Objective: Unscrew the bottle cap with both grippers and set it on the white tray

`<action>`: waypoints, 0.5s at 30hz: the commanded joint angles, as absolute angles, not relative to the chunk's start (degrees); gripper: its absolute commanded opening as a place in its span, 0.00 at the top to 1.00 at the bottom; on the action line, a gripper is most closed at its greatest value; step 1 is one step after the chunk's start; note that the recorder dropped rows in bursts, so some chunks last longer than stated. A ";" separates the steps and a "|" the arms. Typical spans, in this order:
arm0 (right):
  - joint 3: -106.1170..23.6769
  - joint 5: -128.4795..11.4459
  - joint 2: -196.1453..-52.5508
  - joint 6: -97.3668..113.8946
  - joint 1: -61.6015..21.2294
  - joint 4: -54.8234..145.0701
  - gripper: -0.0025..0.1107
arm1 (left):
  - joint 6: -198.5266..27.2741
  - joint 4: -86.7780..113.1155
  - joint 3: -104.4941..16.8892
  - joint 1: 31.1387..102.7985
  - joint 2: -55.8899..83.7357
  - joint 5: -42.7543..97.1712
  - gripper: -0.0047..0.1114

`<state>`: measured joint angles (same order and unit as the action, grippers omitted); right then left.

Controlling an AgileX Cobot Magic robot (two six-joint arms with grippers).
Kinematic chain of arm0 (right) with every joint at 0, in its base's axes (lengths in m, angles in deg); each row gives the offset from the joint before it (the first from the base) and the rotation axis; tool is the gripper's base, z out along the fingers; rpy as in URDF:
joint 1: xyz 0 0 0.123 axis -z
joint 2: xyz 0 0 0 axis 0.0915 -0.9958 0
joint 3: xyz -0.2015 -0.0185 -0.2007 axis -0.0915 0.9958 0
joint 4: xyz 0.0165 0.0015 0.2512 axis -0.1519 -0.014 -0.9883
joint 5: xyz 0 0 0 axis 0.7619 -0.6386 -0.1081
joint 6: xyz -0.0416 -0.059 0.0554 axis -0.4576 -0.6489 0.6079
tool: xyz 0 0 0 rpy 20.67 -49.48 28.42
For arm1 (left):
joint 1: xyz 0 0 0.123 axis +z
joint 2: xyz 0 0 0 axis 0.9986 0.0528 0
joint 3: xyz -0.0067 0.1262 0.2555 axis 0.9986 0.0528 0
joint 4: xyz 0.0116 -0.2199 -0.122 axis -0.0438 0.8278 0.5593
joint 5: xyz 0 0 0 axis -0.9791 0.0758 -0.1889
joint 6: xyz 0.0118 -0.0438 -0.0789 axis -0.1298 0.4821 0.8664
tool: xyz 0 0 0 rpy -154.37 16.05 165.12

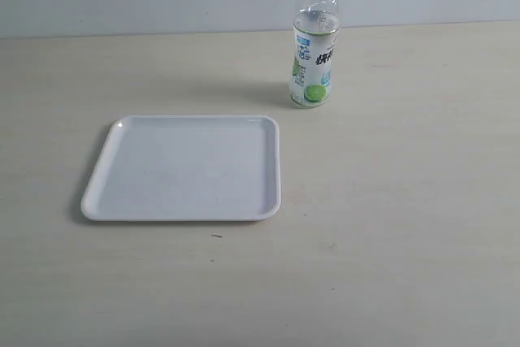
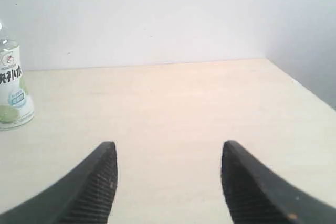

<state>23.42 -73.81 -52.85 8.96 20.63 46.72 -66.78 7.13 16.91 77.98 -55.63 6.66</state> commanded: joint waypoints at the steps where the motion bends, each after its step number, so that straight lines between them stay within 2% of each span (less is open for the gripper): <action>1: 23.68 -64.79 -52.55 12.94 20.57 40.30 0.48 | -66.31 7.11 16.89 77.70 -55.89 6.98 0.96; 6: 23.68 -49.56 -52.55 13.74 20.57 35.63 0.48 | -66.31 7.11 16.89 77.70 -55.89 6.98 0.96; 11: 23.68 -25.89 -52.55 22.76 20.57 34.62 0.48 | -66.31 7.11 16.89 77.70 -55.89 6.98 0.96; 13: 23.68 -23.93 -52.55 22.76 20.57 34.62 0.48 | -66.31 7.11 16.89 77.70 -55.89 6.98 0.96; 15: 23.68 -27.90 -52.55 22.76 20.57 32.49 0.48 | -66.31 7.11 16.89 77.70 -55.89 6.98 0.96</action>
